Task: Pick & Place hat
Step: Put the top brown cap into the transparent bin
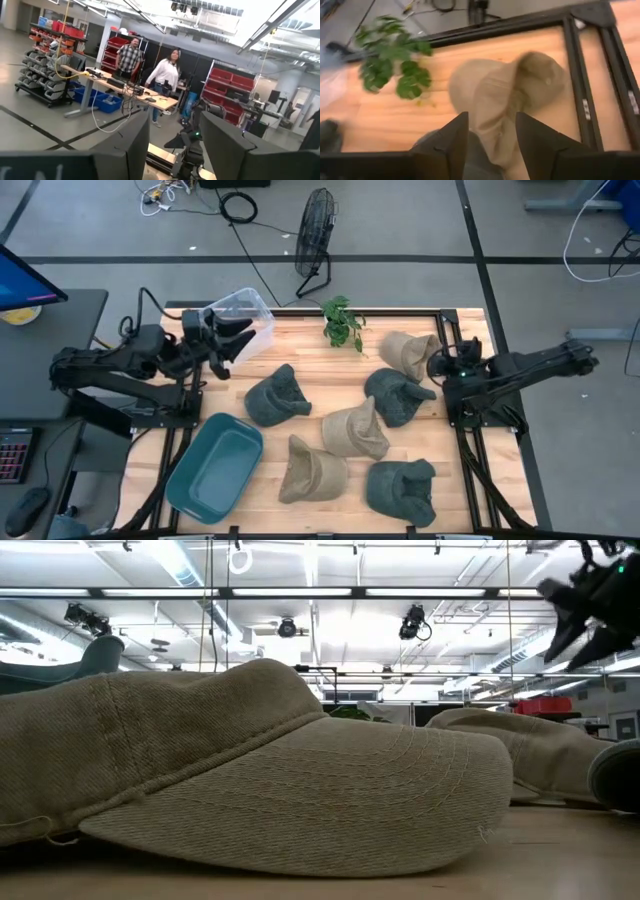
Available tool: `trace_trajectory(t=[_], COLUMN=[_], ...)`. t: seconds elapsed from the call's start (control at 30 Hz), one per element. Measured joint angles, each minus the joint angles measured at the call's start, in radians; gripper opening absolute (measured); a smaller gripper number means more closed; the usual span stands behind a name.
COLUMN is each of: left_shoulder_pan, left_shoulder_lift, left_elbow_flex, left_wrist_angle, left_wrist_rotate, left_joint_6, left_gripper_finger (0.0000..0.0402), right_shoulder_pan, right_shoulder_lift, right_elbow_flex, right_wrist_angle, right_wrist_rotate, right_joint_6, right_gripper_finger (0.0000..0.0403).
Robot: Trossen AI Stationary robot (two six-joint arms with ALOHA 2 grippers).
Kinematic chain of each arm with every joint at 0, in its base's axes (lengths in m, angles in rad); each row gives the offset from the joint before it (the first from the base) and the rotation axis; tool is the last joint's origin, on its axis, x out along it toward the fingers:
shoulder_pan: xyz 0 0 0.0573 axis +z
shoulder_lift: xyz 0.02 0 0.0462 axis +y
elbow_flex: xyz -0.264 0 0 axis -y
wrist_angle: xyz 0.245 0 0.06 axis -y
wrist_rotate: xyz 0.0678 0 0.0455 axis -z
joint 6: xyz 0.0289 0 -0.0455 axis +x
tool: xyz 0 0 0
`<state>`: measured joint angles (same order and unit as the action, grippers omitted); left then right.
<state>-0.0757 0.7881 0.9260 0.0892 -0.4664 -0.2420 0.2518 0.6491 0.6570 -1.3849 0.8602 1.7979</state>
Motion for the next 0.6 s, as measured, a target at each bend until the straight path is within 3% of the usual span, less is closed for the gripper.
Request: trace_trajectory(t=[0.1,0.3,0.47,0.6], left_shoulder_pan=[0.0,0.001,0.001,0.001], left_shoulder_lift=[0.002,0.003,0.003,0.003], left_elbow_flex=[0.0,0.001,0.001,0.001], left_wrist_angle=[0.002,0.015,0.015,0.015], left_wrist_rotate=[0.0,0.0,0.0,0.0], left_joint_6=[0.003,-0.009,-0.014,-0.016], left_gripper_finger=[0.0181,0.0181,0.0181,0.0181], right_shoulder_pan=[-0.031,-0.116,-0.213,-0.295], right_shoulder_lift=[0.0,0.0,0.0,0.012], right_elbow_flex=[-0.06,-0.101,-0.063,0.012], right_wrist_angle=[0.087,0.288,0.406,0.491], right_wrist_rotate=[-0.014,-0.071,-0.19,-0.219], right_joint_6=[0.016,-0.144,-0.297,-0.468], right_gripper_finger=[0.015,0.0122,0.011,0.0107])
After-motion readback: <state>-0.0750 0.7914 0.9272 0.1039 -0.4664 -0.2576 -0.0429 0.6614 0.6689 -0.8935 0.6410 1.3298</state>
